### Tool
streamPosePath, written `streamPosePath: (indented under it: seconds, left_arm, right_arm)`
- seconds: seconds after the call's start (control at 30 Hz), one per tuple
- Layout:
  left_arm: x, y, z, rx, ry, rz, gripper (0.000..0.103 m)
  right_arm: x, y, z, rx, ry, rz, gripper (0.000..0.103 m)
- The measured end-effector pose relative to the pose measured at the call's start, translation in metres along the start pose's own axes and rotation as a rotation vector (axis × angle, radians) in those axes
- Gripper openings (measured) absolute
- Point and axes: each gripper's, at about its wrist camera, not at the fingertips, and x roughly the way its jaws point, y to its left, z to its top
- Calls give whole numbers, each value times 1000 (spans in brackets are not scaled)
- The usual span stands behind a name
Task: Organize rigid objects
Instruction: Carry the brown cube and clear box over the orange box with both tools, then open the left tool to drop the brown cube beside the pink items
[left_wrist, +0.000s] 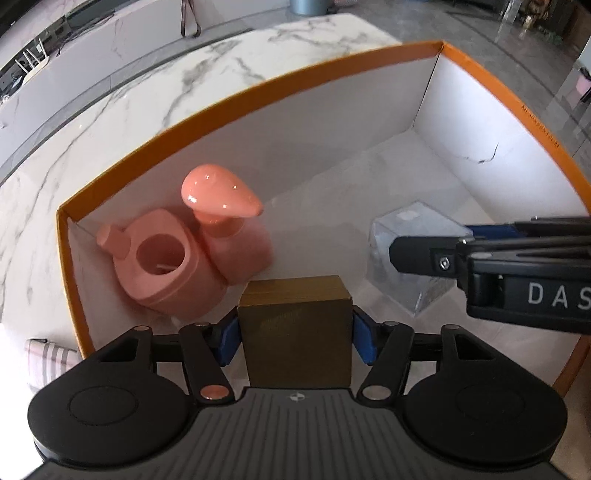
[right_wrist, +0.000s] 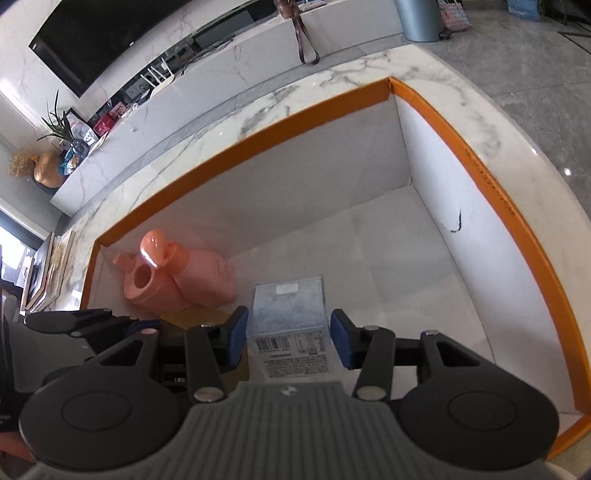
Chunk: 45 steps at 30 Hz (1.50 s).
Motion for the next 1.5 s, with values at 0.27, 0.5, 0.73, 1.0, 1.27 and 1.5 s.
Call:
streamPosePath:
  seconds: [0.27,0.5,0.73,1.0,1.27,1.5]
  left_arm:
    - [-52,7,-15,-15,-79,-44,78]
    - [-107,44,-33,-149,-234,-12,72]
    - [-100,77,-47,-297,-209,-94,43]
    - [-91,86,-61,-322,-192,-152,34]
    - [-89,97,-63,-350,-201,-208,34]
    - [-92,101,-68,-362,-228,-237,34]
  right_arm:
    - [10,9,0,-30,51,-13,49]
    - [15,20,1,-41,70,-31,50]
    - [25,49,-1,-91,84,-28,50]
    - [37,66,-4,-41,142,-21,50]
    - [40,82,-7,-37,105,-38,50]
    - [16,79,-14,-71,122,-76,50]
